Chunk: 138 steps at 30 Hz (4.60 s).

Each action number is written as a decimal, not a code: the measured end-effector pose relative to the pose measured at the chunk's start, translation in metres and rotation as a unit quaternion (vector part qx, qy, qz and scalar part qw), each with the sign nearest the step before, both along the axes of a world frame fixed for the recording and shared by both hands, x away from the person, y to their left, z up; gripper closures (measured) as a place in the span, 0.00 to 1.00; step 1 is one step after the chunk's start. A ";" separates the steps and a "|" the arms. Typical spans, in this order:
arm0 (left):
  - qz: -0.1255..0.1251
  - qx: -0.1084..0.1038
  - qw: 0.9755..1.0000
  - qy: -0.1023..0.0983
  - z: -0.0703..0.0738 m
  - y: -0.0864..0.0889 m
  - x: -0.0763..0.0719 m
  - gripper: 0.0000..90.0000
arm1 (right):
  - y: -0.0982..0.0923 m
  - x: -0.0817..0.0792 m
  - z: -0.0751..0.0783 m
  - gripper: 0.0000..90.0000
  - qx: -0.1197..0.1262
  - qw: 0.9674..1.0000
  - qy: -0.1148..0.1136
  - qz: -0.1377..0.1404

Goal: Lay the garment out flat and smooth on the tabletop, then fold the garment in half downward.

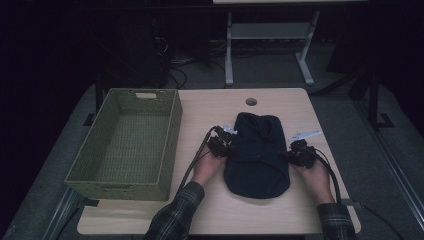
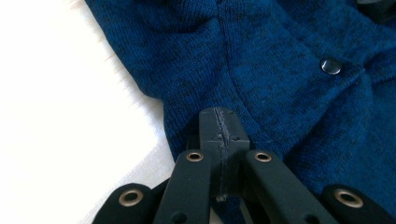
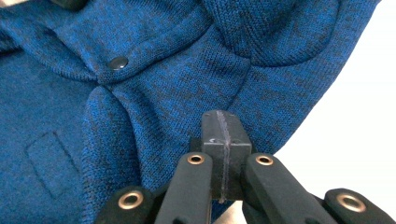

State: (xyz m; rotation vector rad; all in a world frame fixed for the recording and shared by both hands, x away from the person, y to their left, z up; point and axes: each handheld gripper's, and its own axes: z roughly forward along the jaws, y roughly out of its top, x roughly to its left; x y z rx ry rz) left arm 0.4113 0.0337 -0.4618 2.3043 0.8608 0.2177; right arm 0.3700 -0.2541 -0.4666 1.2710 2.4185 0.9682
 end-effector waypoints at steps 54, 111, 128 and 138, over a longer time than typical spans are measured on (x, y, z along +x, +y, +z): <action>-0.020 -0.023 0.999 0.024 0.014 0.065 -0.101 0.78 | 0.046 -0.072 0.012 0.85 0.013 0.995 0.004 0.098; 0.071 0.003 0.997 0.036 0.019 0.047 0.053 0.45 | 0.050 0.091 0.012 0.59 0.050 0.997 0.021 0.051; 0.034 -0.005 0.997 0.070 0.007 0.047 0.051 0.70 | 0.056 0.083 -0.002 0.80 0.048 0.996 0.034 0.064; 0.029 -0.026 0.996 0.085 0.005 0.047 0.050 0.88 | 0.059 0.083 -0.001 0.92 0.045 0.996 0.044 0.064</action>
